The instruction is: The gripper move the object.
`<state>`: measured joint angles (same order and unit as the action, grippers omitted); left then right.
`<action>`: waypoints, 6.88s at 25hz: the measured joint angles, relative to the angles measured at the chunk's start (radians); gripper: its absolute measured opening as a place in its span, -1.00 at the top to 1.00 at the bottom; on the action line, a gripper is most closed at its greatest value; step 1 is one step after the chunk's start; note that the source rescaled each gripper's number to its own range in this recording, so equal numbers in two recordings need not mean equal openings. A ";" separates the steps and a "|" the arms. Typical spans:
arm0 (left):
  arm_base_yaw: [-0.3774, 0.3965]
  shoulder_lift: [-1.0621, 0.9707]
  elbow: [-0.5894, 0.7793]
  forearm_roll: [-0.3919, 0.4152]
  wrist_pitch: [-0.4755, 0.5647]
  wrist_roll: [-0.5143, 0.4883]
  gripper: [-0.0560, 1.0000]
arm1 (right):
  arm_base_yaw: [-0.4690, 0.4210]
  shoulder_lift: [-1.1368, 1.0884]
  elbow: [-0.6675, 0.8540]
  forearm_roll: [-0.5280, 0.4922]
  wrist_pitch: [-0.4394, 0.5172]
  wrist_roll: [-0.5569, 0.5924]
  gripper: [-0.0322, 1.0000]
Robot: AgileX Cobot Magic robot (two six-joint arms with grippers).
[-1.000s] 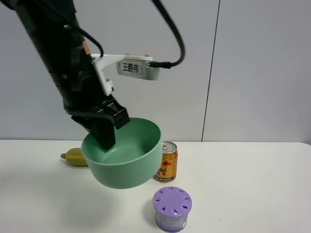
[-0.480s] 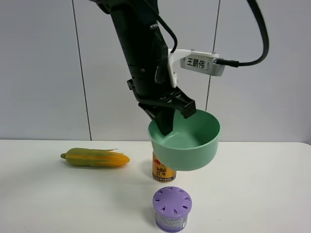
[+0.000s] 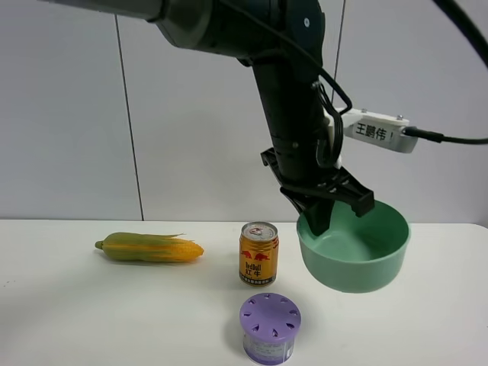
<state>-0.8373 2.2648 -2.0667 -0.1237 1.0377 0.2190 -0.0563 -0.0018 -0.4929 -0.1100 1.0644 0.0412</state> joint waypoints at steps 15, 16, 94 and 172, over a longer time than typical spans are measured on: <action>0.000 0.157 -0.013 0.001 -0.134 0.063 0.89 | 0.000 0.000 0.000 0.000 0.000 0.000 -1.00; 0.000 0.159 -0.013 0.001 -0.143 0.066 0.89 | 0.000 0.000 0.000 0.000 0.000 0.000 -1.00; 0.211 0.035 -0.327 0.124 0.175 0.011 -0.98 | 0.000 0.000 0.000 0.000 0.000 0.000 -1.00; 1.105 -2.144 1.498 0.005 0.053 -0.103 -0.99 | 0.000 0.000 0.000 0.000 0.000 0.000 -1.00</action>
<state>0.2674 0.1208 -0.5692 -0.1188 1.0912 0.1161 -0.0563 -0.0018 -0.4929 -0.1100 1.0644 0.0412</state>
